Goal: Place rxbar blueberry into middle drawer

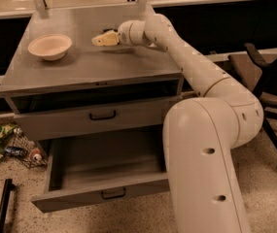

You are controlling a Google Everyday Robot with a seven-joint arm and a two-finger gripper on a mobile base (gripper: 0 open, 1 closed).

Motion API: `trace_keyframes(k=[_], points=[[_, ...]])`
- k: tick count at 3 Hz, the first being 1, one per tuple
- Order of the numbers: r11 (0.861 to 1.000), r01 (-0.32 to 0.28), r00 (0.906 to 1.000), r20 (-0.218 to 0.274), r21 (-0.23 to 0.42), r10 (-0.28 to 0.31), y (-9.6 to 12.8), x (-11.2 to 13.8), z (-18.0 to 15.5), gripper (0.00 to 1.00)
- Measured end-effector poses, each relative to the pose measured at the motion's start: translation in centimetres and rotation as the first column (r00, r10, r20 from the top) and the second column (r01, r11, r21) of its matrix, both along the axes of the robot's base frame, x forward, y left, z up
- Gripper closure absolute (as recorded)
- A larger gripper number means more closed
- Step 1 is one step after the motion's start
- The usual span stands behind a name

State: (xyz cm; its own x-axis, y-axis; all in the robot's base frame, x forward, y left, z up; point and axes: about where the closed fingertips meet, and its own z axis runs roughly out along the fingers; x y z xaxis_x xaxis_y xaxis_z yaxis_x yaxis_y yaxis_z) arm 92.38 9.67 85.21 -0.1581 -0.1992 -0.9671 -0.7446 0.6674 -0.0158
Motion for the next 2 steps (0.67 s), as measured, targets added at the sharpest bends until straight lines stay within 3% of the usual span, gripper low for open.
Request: trace_keyframes(k=[1, 2], points=[[1.000, 0.004, 0.9999, -0.016, 0.018, -0.003, 0.42, 0.33, -0.83, 0.00], [0.999, 0.003, 0.9997, -0.024, 0.038, -0.002, 0.65, 0.57, -1.46, 0.14]])
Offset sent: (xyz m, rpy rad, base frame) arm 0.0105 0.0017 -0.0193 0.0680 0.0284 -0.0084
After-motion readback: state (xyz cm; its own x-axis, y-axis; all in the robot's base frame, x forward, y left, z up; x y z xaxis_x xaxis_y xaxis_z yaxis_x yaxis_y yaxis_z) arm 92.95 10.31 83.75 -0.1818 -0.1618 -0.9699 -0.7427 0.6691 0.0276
